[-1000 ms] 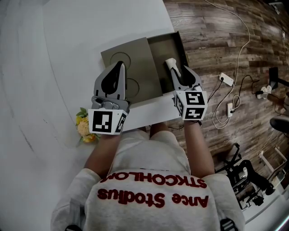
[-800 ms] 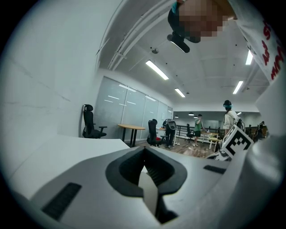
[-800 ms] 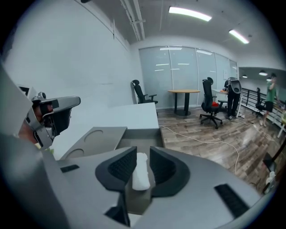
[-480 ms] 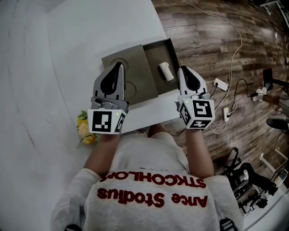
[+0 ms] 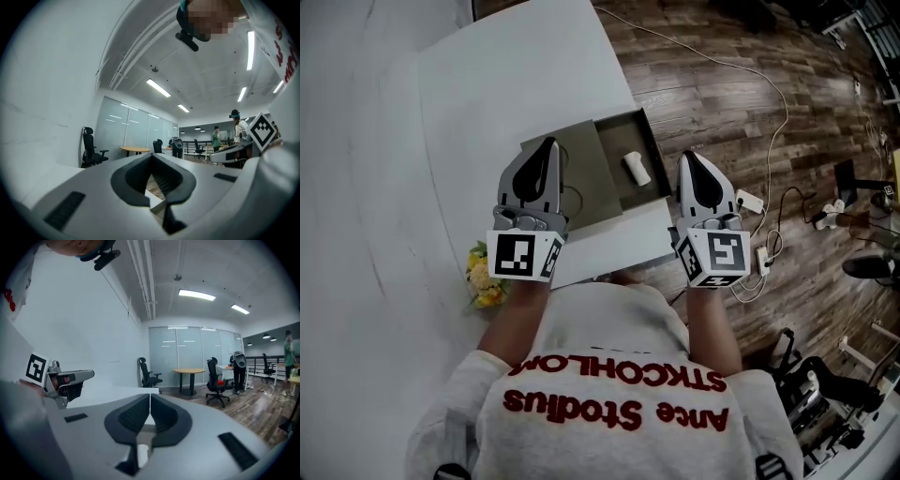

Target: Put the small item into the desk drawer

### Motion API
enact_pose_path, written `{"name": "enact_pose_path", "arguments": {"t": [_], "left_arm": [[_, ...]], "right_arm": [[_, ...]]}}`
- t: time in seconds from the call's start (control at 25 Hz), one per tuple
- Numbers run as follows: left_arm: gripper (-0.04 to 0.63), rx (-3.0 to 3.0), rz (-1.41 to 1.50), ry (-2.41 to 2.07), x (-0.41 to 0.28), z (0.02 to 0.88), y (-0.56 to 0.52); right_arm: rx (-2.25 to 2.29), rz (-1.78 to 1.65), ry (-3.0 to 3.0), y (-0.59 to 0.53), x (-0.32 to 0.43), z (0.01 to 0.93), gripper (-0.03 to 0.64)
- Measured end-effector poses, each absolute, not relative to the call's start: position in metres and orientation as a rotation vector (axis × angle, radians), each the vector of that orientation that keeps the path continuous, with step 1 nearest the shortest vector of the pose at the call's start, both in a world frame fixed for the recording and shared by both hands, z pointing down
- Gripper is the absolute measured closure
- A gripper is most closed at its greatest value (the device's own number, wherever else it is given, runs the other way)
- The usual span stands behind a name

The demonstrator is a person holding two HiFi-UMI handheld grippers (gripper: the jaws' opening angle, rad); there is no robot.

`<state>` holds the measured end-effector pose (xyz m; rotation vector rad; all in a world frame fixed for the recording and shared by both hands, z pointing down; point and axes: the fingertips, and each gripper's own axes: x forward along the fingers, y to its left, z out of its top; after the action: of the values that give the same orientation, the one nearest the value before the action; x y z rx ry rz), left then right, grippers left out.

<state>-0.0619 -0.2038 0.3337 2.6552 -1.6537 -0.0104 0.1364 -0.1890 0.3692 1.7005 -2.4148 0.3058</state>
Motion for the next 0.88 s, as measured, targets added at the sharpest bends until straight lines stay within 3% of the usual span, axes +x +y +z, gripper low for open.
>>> {"name": "enact_pose_path", "arguments": {"t": [0.88], "left_arm": [[0.588, 2.583, -0.109, -1.971, -0.129, 0.275, -0.178]], "right_arm": [[1.564, 0.091, -2.656, -0.191, 0.091, 0.294, 0.611]]}}
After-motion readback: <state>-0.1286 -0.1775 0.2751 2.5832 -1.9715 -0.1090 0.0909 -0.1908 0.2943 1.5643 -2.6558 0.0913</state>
